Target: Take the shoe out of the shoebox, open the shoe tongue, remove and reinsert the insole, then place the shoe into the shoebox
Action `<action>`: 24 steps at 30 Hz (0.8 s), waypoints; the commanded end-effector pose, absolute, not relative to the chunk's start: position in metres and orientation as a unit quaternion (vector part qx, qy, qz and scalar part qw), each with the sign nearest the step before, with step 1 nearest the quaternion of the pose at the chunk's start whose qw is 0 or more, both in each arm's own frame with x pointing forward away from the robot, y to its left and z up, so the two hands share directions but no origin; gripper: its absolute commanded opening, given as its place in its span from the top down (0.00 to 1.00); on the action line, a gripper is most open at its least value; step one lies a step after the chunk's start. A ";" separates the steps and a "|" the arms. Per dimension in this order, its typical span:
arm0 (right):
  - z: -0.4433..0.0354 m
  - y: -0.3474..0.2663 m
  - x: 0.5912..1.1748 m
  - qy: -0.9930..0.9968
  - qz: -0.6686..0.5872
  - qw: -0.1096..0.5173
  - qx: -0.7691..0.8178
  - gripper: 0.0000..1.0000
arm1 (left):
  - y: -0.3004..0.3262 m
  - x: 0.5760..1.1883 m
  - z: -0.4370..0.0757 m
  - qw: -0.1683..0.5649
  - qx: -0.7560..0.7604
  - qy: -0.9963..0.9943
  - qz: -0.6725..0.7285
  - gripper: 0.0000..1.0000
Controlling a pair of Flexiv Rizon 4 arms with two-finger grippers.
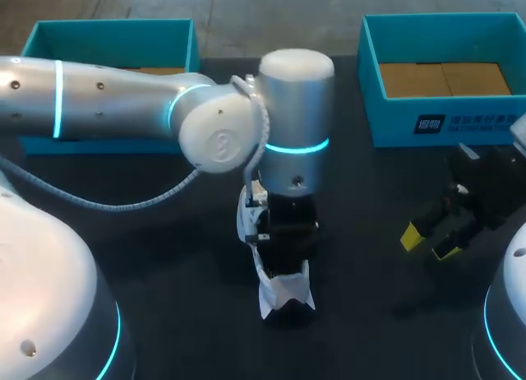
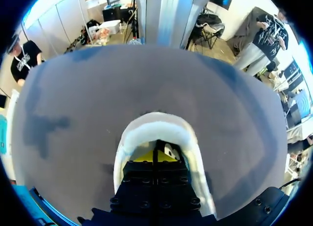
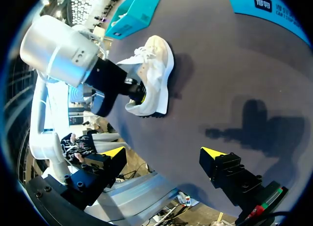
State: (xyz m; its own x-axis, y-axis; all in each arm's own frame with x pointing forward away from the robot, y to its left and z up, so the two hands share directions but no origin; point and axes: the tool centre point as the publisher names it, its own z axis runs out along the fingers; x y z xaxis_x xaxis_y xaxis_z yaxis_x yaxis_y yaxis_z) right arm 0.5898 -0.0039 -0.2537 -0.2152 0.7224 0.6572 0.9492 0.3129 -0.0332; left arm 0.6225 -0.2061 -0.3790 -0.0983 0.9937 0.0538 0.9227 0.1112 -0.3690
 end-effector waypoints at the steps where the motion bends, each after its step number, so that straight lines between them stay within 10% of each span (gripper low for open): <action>1: -0.254 -0.004 0.589 -0.755 -0.193 0.292 -0.555 0.00 | -0.194 0.617 -0.367 0.132 -0.658 -0.726 0.152 1.00; 24: -0.254 -0.004 0.589 -0.755 -0.193 0.292 -0.555 0.00 | -0.204 0.601 -0.419 0.167 -0.657 -0.719 0.154 1.00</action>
